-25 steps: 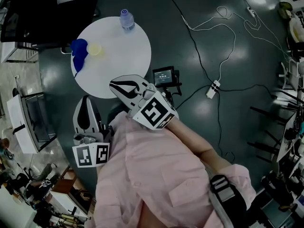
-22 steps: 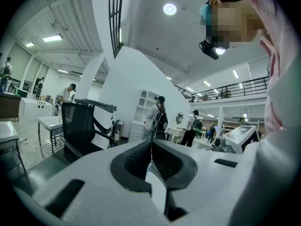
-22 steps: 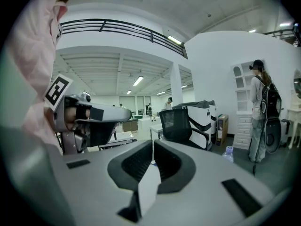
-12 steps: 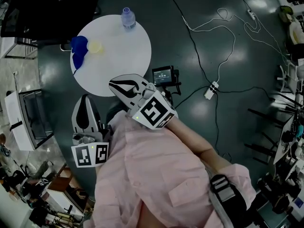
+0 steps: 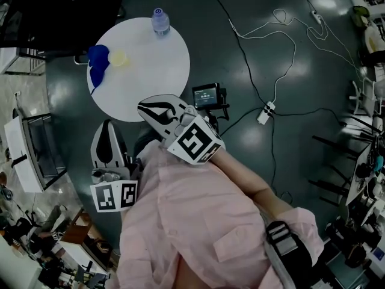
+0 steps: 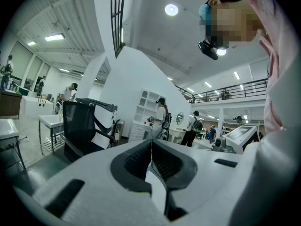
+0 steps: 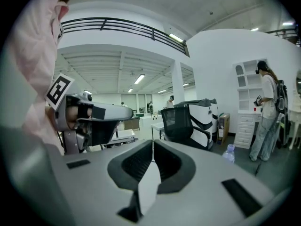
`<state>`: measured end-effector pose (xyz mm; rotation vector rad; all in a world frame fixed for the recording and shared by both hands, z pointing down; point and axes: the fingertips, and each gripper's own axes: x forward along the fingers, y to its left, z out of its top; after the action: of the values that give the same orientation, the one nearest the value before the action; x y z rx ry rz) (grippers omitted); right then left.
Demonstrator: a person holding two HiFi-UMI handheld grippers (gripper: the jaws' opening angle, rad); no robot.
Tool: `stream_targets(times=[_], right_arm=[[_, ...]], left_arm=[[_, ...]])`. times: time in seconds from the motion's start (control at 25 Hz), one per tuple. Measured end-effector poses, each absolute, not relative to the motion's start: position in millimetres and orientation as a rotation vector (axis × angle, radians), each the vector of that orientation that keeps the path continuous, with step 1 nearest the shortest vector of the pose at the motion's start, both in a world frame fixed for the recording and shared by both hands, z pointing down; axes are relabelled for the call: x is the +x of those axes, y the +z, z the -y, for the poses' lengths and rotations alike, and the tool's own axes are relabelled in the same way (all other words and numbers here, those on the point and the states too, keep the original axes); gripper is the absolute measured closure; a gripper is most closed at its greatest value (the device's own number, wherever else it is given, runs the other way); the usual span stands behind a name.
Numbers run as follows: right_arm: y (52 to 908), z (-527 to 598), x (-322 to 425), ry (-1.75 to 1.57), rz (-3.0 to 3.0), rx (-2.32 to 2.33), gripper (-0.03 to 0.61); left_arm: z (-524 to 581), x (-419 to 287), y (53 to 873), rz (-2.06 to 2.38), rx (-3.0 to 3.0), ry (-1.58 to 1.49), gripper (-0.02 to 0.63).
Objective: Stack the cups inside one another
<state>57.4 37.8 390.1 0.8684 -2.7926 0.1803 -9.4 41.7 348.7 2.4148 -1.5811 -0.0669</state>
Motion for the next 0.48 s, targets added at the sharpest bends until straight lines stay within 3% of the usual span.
stream_targets(times=[0.48], right_arm=[[402.4, -24.1, 71.4, 0.207, 2.628, 1.066, 0.545]], left_arm=[[-7.1, 17.7, 363.2, 1.261, 2.532, -0.027, 0.594]])
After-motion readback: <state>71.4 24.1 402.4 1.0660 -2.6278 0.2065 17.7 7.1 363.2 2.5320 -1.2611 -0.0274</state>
